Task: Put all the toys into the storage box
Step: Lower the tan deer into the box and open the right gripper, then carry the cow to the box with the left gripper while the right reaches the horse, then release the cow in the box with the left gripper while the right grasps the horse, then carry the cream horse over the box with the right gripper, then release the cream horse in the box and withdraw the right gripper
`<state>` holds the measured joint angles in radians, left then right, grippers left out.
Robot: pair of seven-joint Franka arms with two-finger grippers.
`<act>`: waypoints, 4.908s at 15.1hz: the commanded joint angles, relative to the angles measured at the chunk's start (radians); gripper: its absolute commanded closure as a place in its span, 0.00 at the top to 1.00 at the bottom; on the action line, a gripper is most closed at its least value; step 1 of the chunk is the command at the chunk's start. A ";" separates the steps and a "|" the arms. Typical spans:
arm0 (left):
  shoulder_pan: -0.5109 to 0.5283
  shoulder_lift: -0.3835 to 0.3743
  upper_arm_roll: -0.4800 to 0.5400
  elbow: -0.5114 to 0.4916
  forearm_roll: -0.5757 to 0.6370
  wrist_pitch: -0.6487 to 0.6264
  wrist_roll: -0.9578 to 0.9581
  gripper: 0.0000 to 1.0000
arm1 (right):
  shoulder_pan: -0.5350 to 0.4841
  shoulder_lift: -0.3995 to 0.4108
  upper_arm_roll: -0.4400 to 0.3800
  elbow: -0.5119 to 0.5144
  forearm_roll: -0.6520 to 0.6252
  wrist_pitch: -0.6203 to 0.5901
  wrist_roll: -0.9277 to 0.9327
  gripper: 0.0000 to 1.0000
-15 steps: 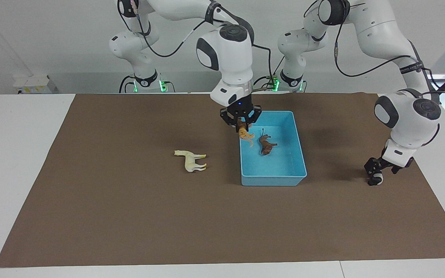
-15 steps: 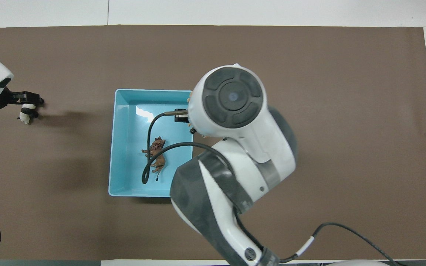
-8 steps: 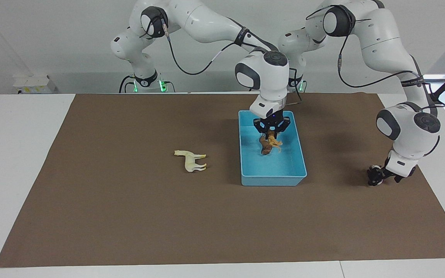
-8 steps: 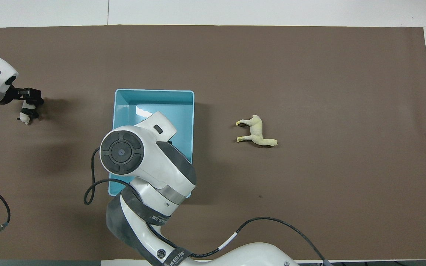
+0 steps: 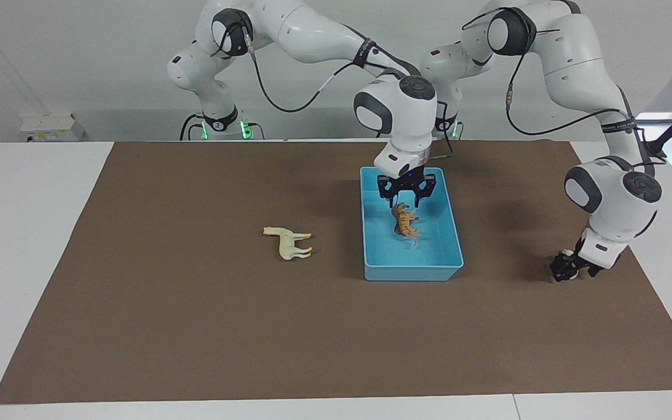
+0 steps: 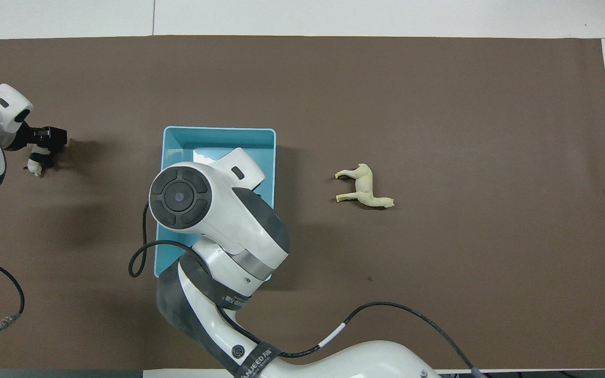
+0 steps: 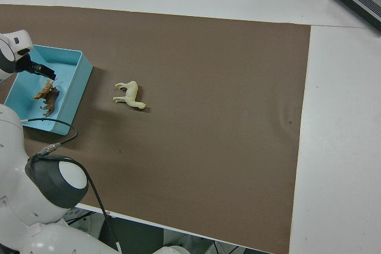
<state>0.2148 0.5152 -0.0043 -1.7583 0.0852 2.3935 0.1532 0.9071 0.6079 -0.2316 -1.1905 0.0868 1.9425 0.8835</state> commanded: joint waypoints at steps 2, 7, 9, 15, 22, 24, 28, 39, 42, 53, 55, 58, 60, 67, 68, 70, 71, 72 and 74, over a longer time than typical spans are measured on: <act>-0.003 -0.032 0.003 -0.032 -0.015 -0.043 0.006 0.93 | -0.129 -0.082 -0.009 -0.006 -0.001 -0.057 -0.070 1.00; -0.006 -0.032 0.001 -0.018 -0.021 -0.092 -0.001 0.01 | -0.257 -0.140 -0.012 -0.166 -0.001 -0.038 -0.358 1.00; -0.009 -0.030 0.001 0.019 -0.024 -0.140 -0.001 0.00 | -0.261 -0.213 -0.012 -0.368 0.002 0.091 -0.371 1.00; -0.130 -0.036 -0.008 0.229 -0.071 -0.469 -0.275 0.00 | -0.261 -0.336 -0.014 -0.768 -0.001 0.338 -0.460 1.00; -0.458 -0.153 -0.011 0.163 -0.145 -0.562 -0.837 0.00 | -0.255 -0.307 -0.012 -0.840 -0.001 0.439 -0.537 1.00; -0.520 -0.171 -0.011 0.123 -0.147 -0.545 -0.900 0.00 | -0.252 -0.295 -0.012 -0.865 -0.001 0.493 -0.538 1.00; -0.632 -0.228 -0.010 0.005 -0.147 -0.505 -0.953 0.65 | -0.251 -0.278 -0.012 -0.879 -0.001 0.533 -0.537 1.00; -0.361 -0.475 0.006 0.079 -0.093 -0.741 -0.426 1.00 | -0.234 -0.269 -0.009 -0.674 -0.001 0.319 -0.473 0.00; -0.278 -0.547 0.007 0.071 -0.091 -0.864 -0.185 1.00 | -0.182 -0.206 -0.003 -0.339 0.002 0.033 -0.358 0.00; -0.268 -0.494 0.006 0.111 -0.070 -0.876 -0.057 1.00 | 0.013 0.078 0.038 0.057 0.051 0.105 -0.086 0.00; -0.268 -0.500 0.009 0.111 -0.087 -0.878 -0.064 1.00 | 0.024 0.064 0.038 -0.017 0.050 0.147 -0.084 0.00; -0.268 -0.500 0.009 0.111 -0.087 -0.879 -0.069 1.00 | 0.038 0.058 0.035 -0.009 0.048 0.113 0.046 1.00; -0.268 -0.501 0.009 0.111 -0.087 -0.881 -0.069 1.00 | 0.030 0.058 0.026 0.018 0.047 0.043 0.077 1.00; -0.270 -0.501 0.007 0.109 -0.087 -0.890 -0.069 1.00 | -0.138 -0.121 -0.005 0.005 -0.070 -0.028 -0.117 1.00; -0.270 -0.501 0.007 0.109 -0.087 -0.892 -0.070 1.00 | -0.190 -0.143 -0.005 0.000 -0.070 -0.033 -0.224 1.00; -0.270 -0.503 0.007 0.109 -0.087 -0.890 -0.072 1.00 | -0.301 -0.171 -0.005 -0.018 -0.070 -0.037 -0.412 1.00; -0.270 -0.504 0.007 0.111 -0.087 -0.890 -0.072 1.00 | -0.354 -0.177 -0.005 -0.020 -0.065 -0.040 -0.501 1.00; -0.272 -0.504 0.006 0.121 -0.088 -0.889 -0.073 1.00 | -0.407 -0.178 -0.003 -0.020 -0.061 -0.057 -0.587 1.00; -0.273 -0.507 0.000 0.138 -0.090 -0.899 -0.086 1.00 | -0.480 -0.180 -0.003 -0.021 -0.058 -0.129 -0.710 1.00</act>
<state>-0.0559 0.0127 -0.0006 -1.6508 0.0051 1.5280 0.0764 0.4802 0.4465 -0.2532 -1.1803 0.0226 1.8602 0.2782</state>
